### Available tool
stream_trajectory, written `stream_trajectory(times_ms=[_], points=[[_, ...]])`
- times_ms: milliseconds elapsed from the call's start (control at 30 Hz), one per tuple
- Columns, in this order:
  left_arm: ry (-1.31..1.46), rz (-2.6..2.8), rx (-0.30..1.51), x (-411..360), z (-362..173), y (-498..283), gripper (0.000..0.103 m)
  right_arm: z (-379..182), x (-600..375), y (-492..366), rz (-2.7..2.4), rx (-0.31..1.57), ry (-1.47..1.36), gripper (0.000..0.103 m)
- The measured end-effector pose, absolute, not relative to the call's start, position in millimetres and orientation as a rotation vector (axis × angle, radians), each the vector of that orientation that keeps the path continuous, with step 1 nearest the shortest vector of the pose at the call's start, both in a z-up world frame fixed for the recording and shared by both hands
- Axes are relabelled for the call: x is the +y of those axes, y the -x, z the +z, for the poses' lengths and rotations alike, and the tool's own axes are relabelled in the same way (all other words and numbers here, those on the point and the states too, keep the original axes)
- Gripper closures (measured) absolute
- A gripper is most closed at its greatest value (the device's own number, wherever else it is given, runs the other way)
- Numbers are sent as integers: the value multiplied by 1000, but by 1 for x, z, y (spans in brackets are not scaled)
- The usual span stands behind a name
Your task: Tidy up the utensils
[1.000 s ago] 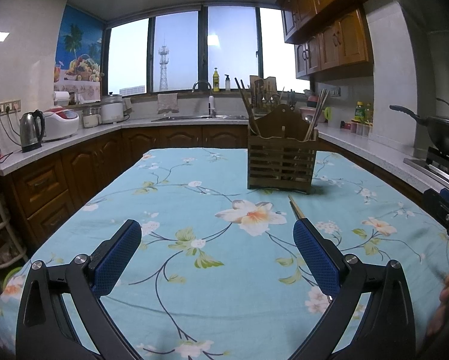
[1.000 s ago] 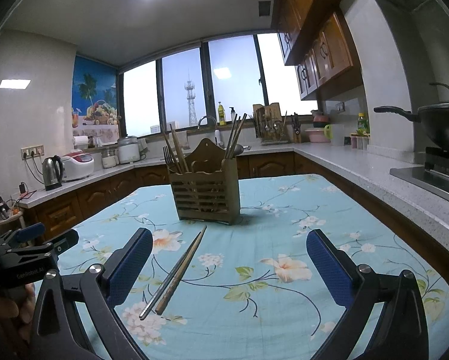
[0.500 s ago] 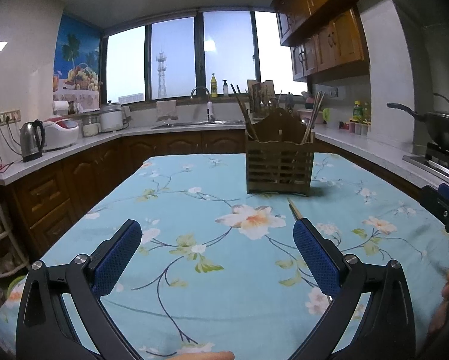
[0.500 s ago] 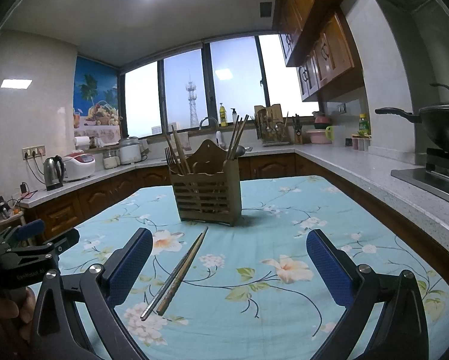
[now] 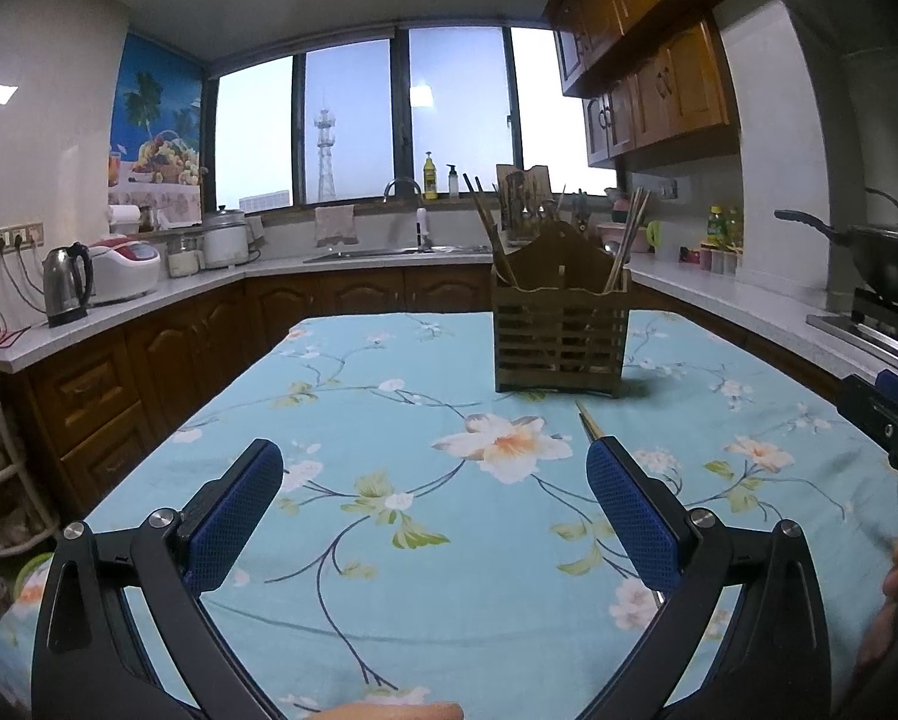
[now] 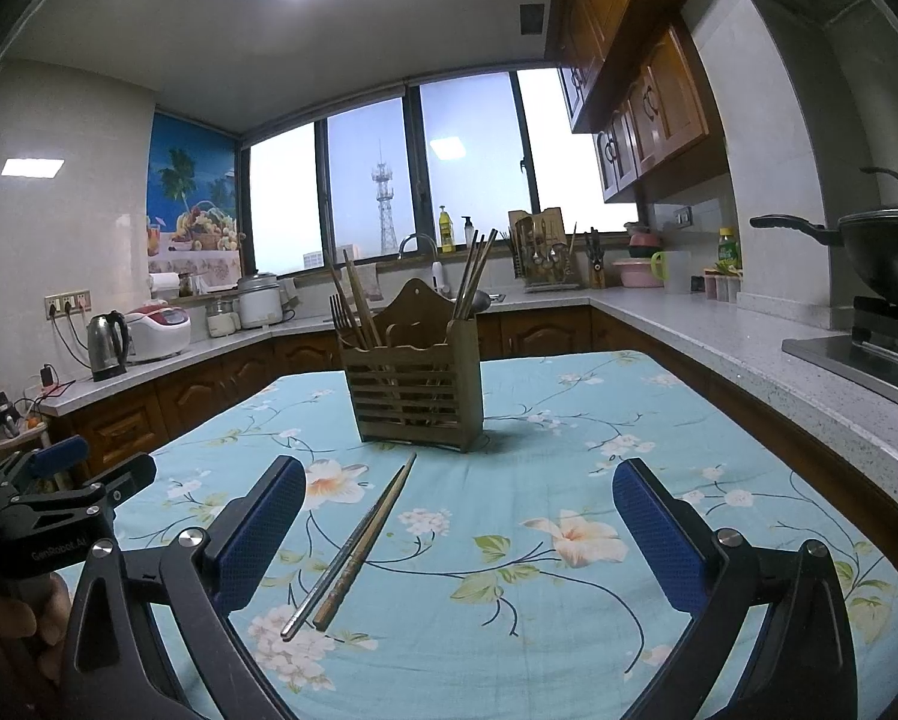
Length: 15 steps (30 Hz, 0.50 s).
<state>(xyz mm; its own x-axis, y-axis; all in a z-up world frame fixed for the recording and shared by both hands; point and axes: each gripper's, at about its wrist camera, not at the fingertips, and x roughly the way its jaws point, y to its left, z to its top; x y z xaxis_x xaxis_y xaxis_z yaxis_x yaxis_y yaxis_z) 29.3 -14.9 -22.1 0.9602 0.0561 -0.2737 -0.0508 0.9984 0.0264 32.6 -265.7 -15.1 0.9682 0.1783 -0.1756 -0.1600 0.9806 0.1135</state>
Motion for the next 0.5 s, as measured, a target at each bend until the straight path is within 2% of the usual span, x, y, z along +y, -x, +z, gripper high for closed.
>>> stream_trajectory(times_ms=[500], points=[[-24,51,274,-15,-22,-28,0,-15,-265,-32,171,188,-99,0]])
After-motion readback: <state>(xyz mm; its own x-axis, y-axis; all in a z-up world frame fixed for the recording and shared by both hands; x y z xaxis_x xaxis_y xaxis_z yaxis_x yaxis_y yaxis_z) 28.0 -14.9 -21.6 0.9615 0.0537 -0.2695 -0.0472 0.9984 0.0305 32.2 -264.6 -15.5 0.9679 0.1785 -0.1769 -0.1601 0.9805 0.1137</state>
